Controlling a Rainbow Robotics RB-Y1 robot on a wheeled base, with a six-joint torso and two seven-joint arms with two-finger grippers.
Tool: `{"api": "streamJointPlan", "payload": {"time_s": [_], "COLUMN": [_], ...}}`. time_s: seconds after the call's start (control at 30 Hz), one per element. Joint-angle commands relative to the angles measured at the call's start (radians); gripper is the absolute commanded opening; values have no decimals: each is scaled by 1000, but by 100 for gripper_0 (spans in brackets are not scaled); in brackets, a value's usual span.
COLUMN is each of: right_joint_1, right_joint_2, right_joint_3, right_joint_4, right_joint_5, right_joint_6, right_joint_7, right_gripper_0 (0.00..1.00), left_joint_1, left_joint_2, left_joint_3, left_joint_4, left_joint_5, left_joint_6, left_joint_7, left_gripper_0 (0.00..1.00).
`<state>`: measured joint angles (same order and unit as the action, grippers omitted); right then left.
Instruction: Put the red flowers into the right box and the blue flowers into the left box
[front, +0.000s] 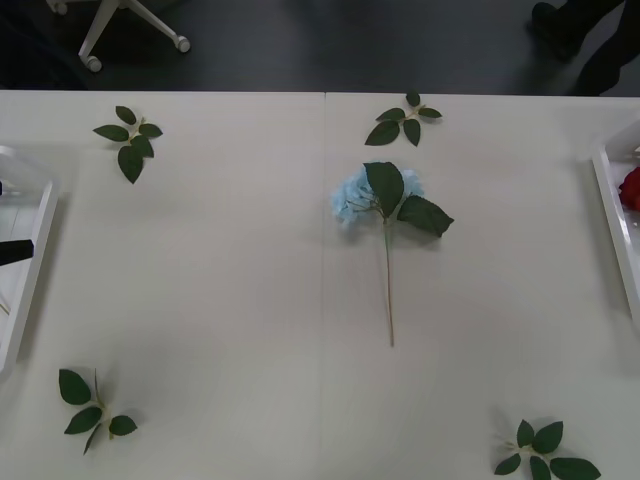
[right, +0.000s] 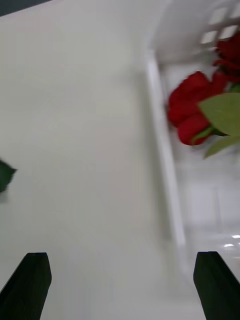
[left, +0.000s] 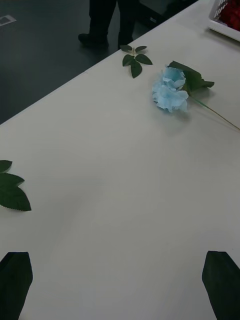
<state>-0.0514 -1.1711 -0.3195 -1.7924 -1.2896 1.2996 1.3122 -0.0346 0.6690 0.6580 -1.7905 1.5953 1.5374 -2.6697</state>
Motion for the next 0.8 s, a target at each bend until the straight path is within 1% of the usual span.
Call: {"api": "streamJointPlan", "payload": {"time_s": [0.03, 0.07, 0.23, 0.27, 0.37, 0.57, 0.8], "right_joint_1": [-27, -30, -33, -39, -62, -165, -274], "right_joint_2": [79, 103, 153, 168, 199, 280, 432], "right_joint_3": [8, 31, 129, 166, 234, 369, 493], "right_joint_4": [-100, -133, -235, -266, -298, -312, -288], "right_joint_5": [-60, -53, 33, 67, 127, 245, 423], "right_joint_6": [-2, -2, 0, 0, 10, 86, 199], "right_joint_7": [-24, -34, -151, -195, -275, -433, -513], "right_gripper_0": [84, 84, 84, 84, 84, 84, 84], "left_joint_1": [-4, -4, -4, -4, -4, -4, -4], "left_joint_2": [26, 26, 26, 26, 26, 26, 26], "left_joint_3": [-3, -3, -3, -3, -3, -3, -3], "left_joint_4": [-32, -32, -32, -32, -32, -32, -32], "left_joint_5": [3, 3, 3, 3, 3, 3, 3], "left_joint_6": [-8, -8, -8, -8, -8, -8, -8], "left_joint_7": [-36, -36, -36, -36, -36, -36, -36], "left_gripper_0": [100, 100, 100, 100, 100, 100, 100]}}
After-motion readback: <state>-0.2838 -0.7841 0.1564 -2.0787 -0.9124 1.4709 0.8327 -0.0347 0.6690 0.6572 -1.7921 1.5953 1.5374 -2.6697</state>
